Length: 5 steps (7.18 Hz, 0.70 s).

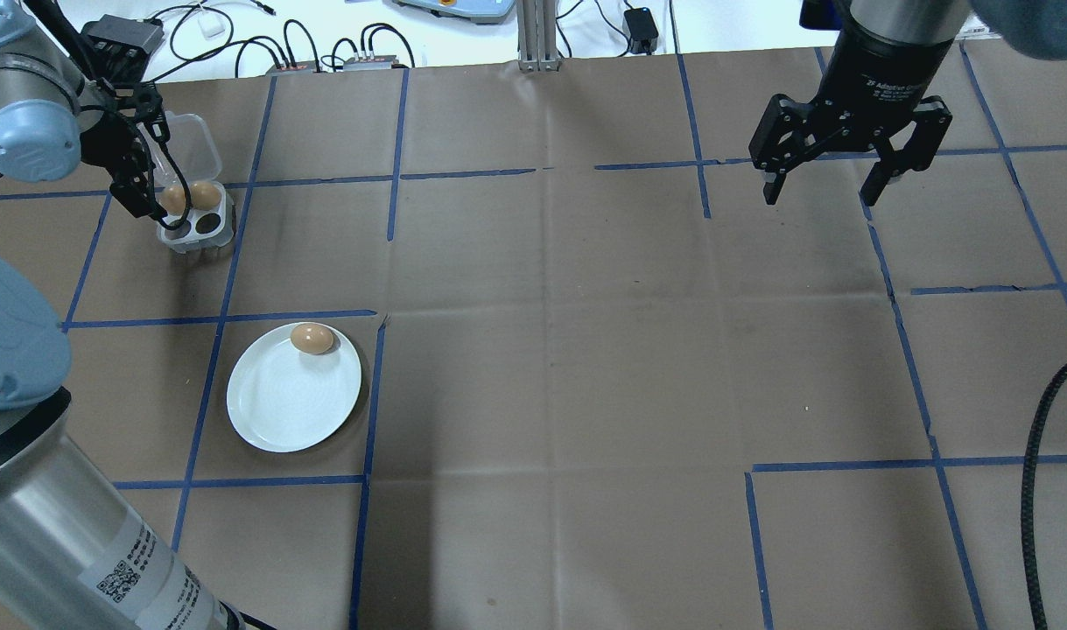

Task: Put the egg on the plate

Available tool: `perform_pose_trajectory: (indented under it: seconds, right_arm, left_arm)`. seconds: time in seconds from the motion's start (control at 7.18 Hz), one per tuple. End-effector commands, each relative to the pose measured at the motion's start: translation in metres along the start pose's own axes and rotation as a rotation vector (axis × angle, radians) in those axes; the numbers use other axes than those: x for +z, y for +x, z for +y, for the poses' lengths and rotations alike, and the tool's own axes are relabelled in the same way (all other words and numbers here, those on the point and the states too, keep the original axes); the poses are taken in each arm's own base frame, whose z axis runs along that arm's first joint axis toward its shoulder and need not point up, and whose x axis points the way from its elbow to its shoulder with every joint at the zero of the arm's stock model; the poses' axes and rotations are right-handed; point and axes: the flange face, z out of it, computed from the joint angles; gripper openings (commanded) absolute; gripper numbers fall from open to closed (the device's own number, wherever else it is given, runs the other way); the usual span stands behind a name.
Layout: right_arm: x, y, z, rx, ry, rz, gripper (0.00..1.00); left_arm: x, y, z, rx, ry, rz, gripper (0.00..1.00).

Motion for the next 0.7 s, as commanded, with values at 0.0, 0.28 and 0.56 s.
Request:
perform_pose_trajectory:
  seconds: [0.0, 0.28, 0.56]
  right_arm:
    - [0.0, 0.0, 0.0, 0.0, 0.0, 0.0, 1.0]
    - [0.0, 0.0, 0.0, 0.0, -0.001, 0.001, 1.0]
    - [0.0, 0.0, 0.0, 0.0, -0.001, 0.001, 1.0]
  left_arm:
    - [0.016, 0.0, -0.003, -0.021, 0.002, -0.001, 0.96]
    - [0.028, -0.001, -0.006, -0.017, 0.001, 0.011, 0.91]
    - [0.035, -0.001, -0.004, -0.022, 0.001, -0.004, 0.81]
